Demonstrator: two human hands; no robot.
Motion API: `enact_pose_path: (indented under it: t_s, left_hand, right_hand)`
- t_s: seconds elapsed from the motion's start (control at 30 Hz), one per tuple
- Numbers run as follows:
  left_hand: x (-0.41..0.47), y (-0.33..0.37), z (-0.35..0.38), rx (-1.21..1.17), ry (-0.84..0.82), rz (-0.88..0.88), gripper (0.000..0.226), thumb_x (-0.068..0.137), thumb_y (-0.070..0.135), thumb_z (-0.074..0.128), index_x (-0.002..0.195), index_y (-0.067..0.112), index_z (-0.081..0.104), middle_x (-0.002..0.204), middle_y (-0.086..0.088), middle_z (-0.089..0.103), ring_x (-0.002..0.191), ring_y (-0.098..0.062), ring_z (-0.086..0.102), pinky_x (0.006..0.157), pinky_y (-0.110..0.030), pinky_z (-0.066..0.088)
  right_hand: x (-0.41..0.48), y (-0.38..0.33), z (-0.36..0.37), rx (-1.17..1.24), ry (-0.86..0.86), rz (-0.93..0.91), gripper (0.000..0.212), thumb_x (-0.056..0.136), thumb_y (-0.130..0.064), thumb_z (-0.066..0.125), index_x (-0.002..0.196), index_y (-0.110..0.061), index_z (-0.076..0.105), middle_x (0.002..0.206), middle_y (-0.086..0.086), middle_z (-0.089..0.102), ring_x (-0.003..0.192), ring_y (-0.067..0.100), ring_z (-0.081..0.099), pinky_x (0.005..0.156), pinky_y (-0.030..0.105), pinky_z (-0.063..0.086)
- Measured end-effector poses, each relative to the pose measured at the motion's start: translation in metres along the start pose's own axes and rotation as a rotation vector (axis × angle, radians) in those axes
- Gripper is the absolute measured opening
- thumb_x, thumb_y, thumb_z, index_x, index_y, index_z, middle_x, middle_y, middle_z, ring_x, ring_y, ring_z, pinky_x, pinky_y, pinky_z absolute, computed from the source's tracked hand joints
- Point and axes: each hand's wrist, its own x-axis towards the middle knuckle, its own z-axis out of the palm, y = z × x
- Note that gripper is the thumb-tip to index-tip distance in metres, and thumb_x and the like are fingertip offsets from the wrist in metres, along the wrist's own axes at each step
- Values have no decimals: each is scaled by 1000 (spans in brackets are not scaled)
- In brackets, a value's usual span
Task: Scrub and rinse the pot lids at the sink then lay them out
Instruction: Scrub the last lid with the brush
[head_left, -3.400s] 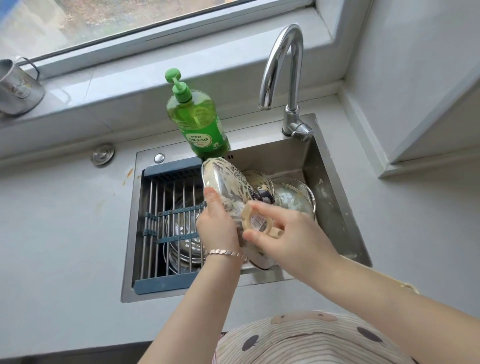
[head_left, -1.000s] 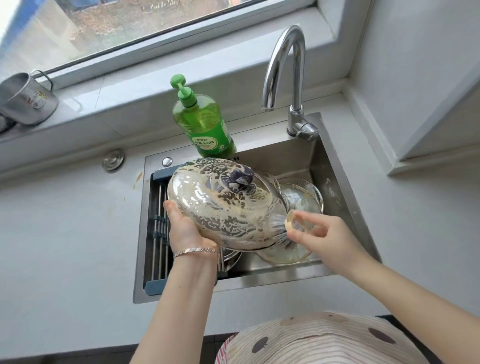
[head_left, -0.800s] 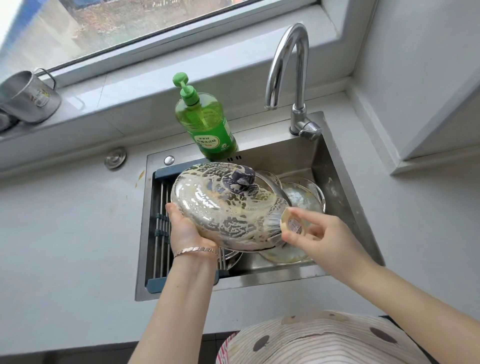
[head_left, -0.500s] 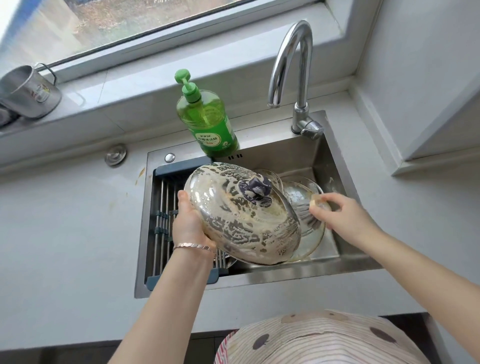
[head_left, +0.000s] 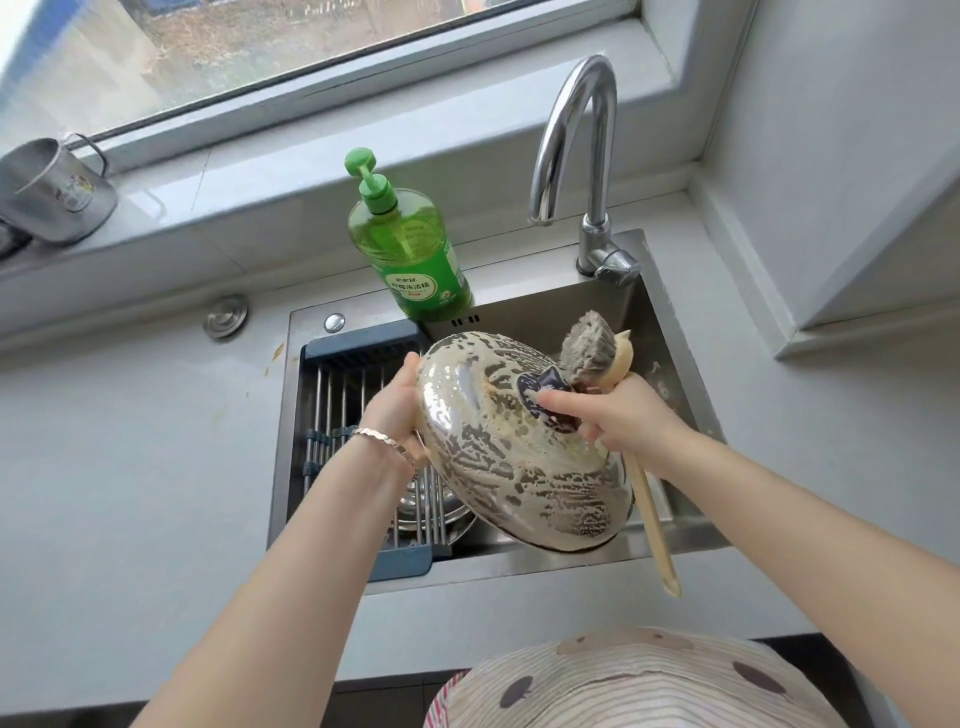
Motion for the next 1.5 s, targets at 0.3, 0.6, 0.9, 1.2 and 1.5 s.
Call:
enact_pose_path:
  t_s: [0.3, 0.6, 0.9, 1.2, 1.5]
  left_hand:
    - [-10, -11, 16, 19, -166, 28, 41, 93, 44, 47, 104, 9, 64, 84, -10, 73, 75, -24, 70, 67, -35, 57]
    - [-45, -69, 40, -206, 123, 246, 32, 72, 4, 76, 101, 7, 62, 101, -11, 70, 90, -23, 69, 84, -42, 55]
    - [-35, -49, 32, -253, 262, 231, 30, 74, 11, 76, 99, 6, 61, 93, -13, 70, 82, -28, 70, 76, -45, 57]
    - [-46, -57, 36, -179, 221, 181, 36, 73, 19, 77, 101, 6, 60, 94, -12, 69, 83, -28, 69, 69, -39, 57]
    - [-46, -52, 38, -148, 228, 282, 18, 71, 16, 78, 83, 12, 64, 85, -9, 72, 83, -29, 69, 80, -48, 55]
  right_hand:
    - [13, -2, 8, 136, 229, 249, 32, 62, -38, 76, 79, -13, 64, 59, 0, 55, 46, 11, 44, 46, 24, 35]
    - [0, -24, -6, 291, 110, 142, 58, 63, -54, 76, 104, -15, 66, 96, 0, 69, 64, 10, 55, 53, 20, 38]
    - [-51, -11, -13, -718, 100, -142, 47, 93, -59, 28, 133, -38, 44, 128, -7, 55, 118, 18, 51, 91, 34, 43]
    - [-30, 10, -15, -144, 108, 46, 49, 82, -45, 65, 125, -22, 60, 119, -9, 61, 114, 13, 55, 99, 32, 42]
    - [-30, 5, -4, -1, 172, 22, 39, 85, -35, 65, 118, -14, 64, 105, -6, 67, 71, -4, 54, 74, 20, 45]
